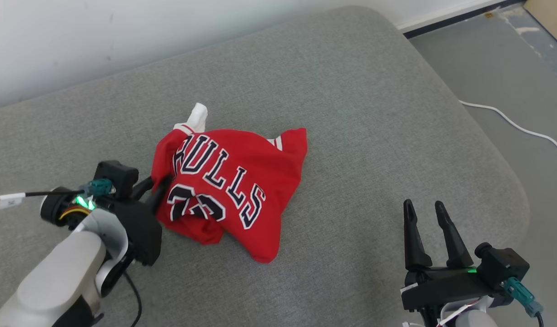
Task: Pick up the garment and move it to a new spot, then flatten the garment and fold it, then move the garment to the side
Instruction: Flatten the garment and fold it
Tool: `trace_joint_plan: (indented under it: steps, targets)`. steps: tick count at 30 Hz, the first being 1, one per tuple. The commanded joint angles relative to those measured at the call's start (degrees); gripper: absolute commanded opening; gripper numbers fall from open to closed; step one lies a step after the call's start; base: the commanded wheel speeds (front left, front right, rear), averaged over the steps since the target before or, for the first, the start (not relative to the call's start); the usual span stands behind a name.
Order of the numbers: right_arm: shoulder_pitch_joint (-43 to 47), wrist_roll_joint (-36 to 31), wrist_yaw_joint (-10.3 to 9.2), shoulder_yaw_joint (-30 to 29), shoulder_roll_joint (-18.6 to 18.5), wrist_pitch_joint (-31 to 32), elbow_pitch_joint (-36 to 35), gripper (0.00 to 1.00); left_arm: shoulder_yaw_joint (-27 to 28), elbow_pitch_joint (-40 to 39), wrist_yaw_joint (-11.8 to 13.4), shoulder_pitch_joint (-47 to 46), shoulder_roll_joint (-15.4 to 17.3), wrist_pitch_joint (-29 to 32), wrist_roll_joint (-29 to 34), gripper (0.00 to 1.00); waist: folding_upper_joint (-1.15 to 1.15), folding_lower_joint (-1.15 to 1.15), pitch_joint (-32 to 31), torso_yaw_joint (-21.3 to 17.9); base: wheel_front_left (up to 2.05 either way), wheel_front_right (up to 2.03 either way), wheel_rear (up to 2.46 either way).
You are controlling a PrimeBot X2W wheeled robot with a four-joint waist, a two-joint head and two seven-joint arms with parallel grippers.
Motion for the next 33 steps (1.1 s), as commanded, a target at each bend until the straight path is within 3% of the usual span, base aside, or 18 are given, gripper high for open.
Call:
trace_joint_plan:
  steps: [1,9,12,19,25,29,33]
  targets:
    - [0.23,-0.46,-0.13,-0.2,0.14,-0.04,-0.16,1.0,-0.14,0.09,0.15,-1.14,-0.09,-0.78,-0.87,0.0,-0.01,-0.01,-0.34,0.66,0.0,0.0,0.0]
    - [1.45,-3.37,-0.13,-1.97,0.12,-0.05,-1.27,1.0,0.66,-0.84,0.15,-3.47,-0.98,-11.48,-4.35,0.0,-0.01,-0.01,-3.52,8.24,0.0,0.0,0.0]
    - [2.17,-3.92,-0.13,-2.31,0.12,-0.04,-1.42,1.0,2.13,-3.23,1.39,-1.35,-0.81,-13.91,-4.14,0.0,-0.01,-0.01,-4.52,11.29,0.0,0.0,0.0]
    - [3.34,-4.92,-0.13,-2.29,0.12,-0.05,-1.58,1.0,6.54,-14.95,9.21,11.03,0.67,-15.4,-3.25,0.0,-0.01,-0.01,-5.52,17.44,0.0,0.0,0.0]
    - [3.68,-5.63,-0.13,-2.46,0.12,-0.05,-1.83,1.0,13.65,-23.92,15.56,28.34,-1.71,-15.39,-2.4,0.0,-0.01,-0.01,-5.71,20.45,0.0,0.0,0.0]
    - [3.93,-6.18,-0.13,-2.42,0.11,-0.05,-1.63,1.0,15.91,-24.86,16.16,36.9,-4.6,-15.4,-0.77,0.0,-0.01,-0.01,-5.94,21.7,0.0,0.0,0.0]
    - [3.92,-6.39,-0.13,-2.38,0.1,-0.05,-1.39,1.0,17.66,-23.81,15.08,41.07,-7.41,-15.4,-0.38,0.0,-0.01,-0.01,-6.15,22.19,0.0,0.0,0.0]
